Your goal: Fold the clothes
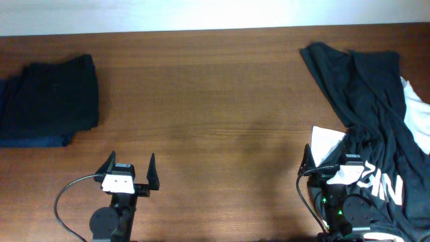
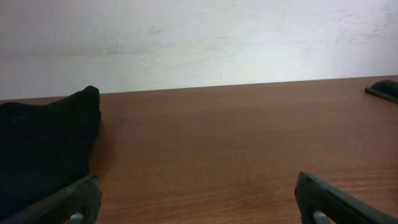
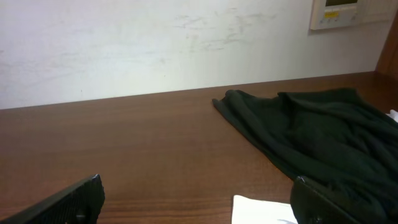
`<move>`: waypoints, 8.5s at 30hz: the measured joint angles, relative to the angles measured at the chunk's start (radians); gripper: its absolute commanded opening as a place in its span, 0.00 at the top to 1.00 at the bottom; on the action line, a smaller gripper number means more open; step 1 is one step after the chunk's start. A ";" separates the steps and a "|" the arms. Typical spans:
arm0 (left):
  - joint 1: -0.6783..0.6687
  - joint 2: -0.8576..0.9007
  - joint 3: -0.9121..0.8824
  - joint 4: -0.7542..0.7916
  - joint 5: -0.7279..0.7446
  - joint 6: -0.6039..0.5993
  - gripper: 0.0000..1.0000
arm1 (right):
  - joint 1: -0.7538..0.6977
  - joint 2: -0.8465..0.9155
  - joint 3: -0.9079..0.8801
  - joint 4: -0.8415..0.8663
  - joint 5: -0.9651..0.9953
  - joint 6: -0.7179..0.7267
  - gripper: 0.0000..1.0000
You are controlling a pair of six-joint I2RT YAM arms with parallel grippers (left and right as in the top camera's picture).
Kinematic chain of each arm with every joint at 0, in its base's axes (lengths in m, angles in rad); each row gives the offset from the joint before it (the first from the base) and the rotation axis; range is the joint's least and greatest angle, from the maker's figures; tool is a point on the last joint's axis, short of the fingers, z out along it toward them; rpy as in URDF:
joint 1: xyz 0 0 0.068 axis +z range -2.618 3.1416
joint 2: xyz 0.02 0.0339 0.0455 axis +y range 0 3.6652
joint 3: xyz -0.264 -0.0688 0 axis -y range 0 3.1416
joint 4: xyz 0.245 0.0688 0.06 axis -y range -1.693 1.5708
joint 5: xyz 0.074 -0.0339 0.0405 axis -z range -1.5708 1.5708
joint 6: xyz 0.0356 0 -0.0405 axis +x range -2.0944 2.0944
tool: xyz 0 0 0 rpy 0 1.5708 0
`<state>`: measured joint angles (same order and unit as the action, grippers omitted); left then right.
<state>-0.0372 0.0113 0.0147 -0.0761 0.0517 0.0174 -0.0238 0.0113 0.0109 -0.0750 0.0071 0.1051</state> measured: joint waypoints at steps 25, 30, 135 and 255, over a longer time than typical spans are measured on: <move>0.000 0.000 0.000 0.000 -0.004 0.000 0.01 | 0.000 0.000 0.000 0.000 0.000 0.000 0.01; 0.000 0.000 0.000 -0.001 -0.004 0.000 0.01 | 0.000 0.000 0.000 0.000 0.000 0.000 0.01; 0.138 1.636 1.290 -0.308 0.071 -0.272 0.01 | -0.034 1.761 1.751 -1.428 -0.093 0.056 0.01; 0.237 1.916 2.222 -0.679 0.388 -0.171 1.00 | 0.038 1.717 1.990 -0.644 0.050 0.054 0.96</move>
<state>0.1997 1.9274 2.2364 -0.7551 0.4397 -0.1532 0.0139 1.7283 2.0006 -0.7193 0.0570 0.1589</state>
